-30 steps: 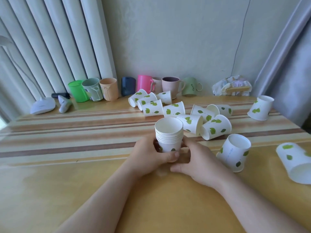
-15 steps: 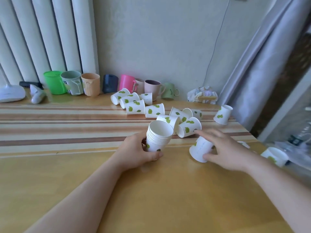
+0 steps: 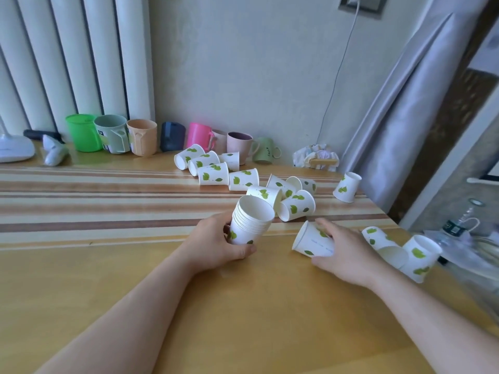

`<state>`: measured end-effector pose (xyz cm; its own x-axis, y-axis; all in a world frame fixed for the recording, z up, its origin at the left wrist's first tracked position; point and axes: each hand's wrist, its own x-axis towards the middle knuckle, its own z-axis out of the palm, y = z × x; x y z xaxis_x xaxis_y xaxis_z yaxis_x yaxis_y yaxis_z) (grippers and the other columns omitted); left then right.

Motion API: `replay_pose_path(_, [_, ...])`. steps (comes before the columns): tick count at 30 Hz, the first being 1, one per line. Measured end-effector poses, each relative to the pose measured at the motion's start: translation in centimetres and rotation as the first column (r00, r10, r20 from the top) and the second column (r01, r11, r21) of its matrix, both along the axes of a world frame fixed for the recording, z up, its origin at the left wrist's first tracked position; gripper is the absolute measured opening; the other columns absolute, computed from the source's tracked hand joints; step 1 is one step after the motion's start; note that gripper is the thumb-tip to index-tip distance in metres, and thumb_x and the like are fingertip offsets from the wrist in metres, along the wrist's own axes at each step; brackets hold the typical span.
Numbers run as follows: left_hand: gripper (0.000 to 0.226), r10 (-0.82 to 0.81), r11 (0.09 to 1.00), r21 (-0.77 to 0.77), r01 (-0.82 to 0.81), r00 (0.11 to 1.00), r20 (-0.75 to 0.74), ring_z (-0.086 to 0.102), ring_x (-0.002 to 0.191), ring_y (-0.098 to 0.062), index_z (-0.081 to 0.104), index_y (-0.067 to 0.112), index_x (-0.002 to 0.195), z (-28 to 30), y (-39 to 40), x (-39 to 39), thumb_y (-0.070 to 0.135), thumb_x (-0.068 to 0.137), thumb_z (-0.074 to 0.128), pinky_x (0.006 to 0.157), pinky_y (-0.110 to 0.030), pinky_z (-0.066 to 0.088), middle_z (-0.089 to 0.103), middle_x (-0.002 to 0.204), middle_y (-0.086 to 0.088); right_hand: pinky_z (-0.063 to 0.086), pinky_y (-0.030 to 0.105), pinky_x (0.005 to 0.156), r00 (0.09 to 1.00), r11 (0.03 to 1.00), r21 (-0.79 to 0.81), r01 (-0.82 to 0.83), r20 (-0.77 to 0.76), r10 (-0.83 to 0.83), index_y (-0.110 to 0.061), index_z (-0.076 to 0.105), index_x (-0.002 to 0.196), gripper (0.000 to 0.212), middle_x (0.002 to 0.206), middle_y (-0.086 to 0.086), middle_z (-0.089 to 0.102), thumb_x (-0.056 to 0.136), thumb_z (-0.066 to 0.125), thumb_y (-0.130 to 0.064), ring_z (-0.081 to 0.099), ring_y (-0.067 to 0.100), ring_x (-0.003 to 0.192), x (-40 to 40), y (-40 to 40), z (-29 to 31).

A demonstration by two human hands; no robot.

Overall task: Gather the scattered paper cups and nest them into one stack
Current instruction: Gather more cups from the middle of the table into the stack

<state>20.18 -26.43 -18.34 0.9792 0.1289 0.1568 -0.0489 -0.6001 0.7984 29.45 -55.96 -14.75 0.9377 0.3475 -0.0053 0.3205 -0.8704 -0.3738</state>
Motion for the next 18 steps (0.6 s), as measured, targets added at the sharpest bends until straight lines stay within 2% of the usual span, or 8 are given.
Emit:
replay_pose_path(1, [0.032, 0.001, 1.000, -0.007, -0.001, 1.000, 0.004, 0.062, 0.080, 0.014, 0.064, 0.048, 0.093, 0.0, 0.0, 0.0, 0.043, 0.077, 0.092, 0.074, -0.018, 0.046, 0.070, 0.090, 0.020, 0.052, 0.036, 0.094, 1.000, 0.999, 0.033, 0.004, -0.001, -0.004, -0.041, 0.052, 0.149, 0.080, 0.129, -0.011, 0.065, 0.077, 0.086, -0.034, 0.059, 0.021, 0.126, 0.3, 0.4, 0.1])
replay_pose_path(3, [0.035, 0.011, 1.000, -0.012, -0.011, 0.999, 0.030, 0.063, 0.086, 0.012, 0.063, 0.052, 0.094, 0.1, -0.1, 0.0, 0.041, 0.077, 0.092, 0.077, -0.019, 0.047, 0.070, 0.096, 0.020, 0.056, 0.034, 0.081, 0.992, 0.915, 0.391, 0.099, -0.111, -0.060, -0.036, 0.064, 0.128, 0.061, 0.121, -0.007, 0.073, 0.074, 0.086, -0.020, 0.070, 0.018, 0.110, 0.4, 1.5, 0.6])
replay_pose_path(5, [0.041, 0.028, 1.000, -0.005, -0.028, 0.997, 0.071, 0.063, 0.094, 0.007, 0.061, 0.056, 0.096, 0.0, 0.0, 0.1, 0.041, 0.075, 0.092, 0.079, -0.019, 0.047, 0.070, 0.104, 0.018, 0.058, 0.036, 0.088, 0.969, 0.617, 0.767, 0.174, -0.246, 0.032, -0.030, 0.070, 0.118, 0.048, 0.115, -0.001, 0.079, 0.083, 0.081, 0.001, 0.074, 0.023, 0.110, 0.3, 3.2, 1.4])
replay_pose_path(7, [0.046, 0.033, 0.999, -0.001, -0.033, 0.996, 0.087, 0.062, 0.098, 0.005, 0.061, 0.057, 0.101, -0.1, 0.0, 0.3, 0.040, 0.074, 0.093, 0.080, -0.017, 0.045, 0.068, 0.109, 0.016, 0.060, 0.036, 0.093, 0.932, 0.301, 0.932, 0.203, -0.279, 0.233, -0.021, 0.073, 0.114, 0.040, 0.107, 0.002, 0.082, 0.094, 0.067, 0.013, 0.075, 0.024, 0.109, -0.3, 5.0, 2.3])
replay_pose_path(8, [0.047, 0.036, 0.999, -0.001, -0.036, 0.996, 0.087, 0.061, 0.100, 0.004, 0.063, 0.055, 0.107, -0.2, 0.1, 0.4, 0.040, 0.073, 0.092, 0.080, -0.016, 0.045, 0.067, 0.111, 0.015, 0.061, 0.036, 0.095, 0.919, 0.226, 0.955, 0.194, -0.257, 0.297, -0.017, 0.073, 0.116, 0.036, 0.107, 0.003, 0.082, 0.095, 0.067, 0.012, 0.076, 0.022, 0.109, -0.6, 5.8, 2.7])
replay_pose_path(10, [0.053, 0.043, 0.999, -0.001, -0.043, 0.995, 0.088, 0.061, 0.102, 0.003, 0.068, 0.047, 0.119, -0.4, 0.2, 0.5, 0.041, 0.072, 0.092, 0.084, -0.019, 0.047, 0.067, 0.113, 0.013, 0.061, 0.033, 0.093, 0.907, 0.221, 0.967, 0.128, -0.204, 0.369, -0.015, 0.072, 0.118, 0.036, 0.106, 0.001, 0.082, 0.086, 0.076, 0.000, 0.077, 0.017, 0.104, -1.2, 7.3, 3.0])
replay_pose_path(12, [0.060, 0.042, 0.999, -0.002, -0.042, 0.996, 0.083, 0.062, 0.103, 0.000, 0.069, 0.044, 0.126, -0.5, 0.2, 0.6, 0.043, 0.071, 0.092, 0.085, -0.021, 0.048, 0.067, 0.115, 0.012, 0.061, 0.025, 0.076, 0.911, 0.262, 0.963, 0.058, -0.159, 0.380, -0.017, 0.073, 0.113, 0.039, 0.099, -0.002, 0.083, 0.075, 0.078, -0.006, 0.078, 0.010, 0.091, -1.6, 8.5, 2.8])
replay_pose_path(18, [0.053, 0.051, 0.999, 0.004, -0.052, 0.995, 0.088, 0.063, 0.100, 0.002, 0.061, 0.055, 0.114, -0.5, 0.2, 0.7, 0.045, 0.071, 0.092, 0.082, -0.020, 0.047, 0.065, 0.113, 0.015, 0.057, 0.017, 0.072, 0.904, 0.386, 0.922, 0.032, -0.192, 0.382, -0.021, 0.070, 0.132, 0.062, 0.119, 0.001, 0.079, 0.073, 0.089, -0.016, 0.072, 0.008, 0.100, -1.5, 9.4, 0.3])
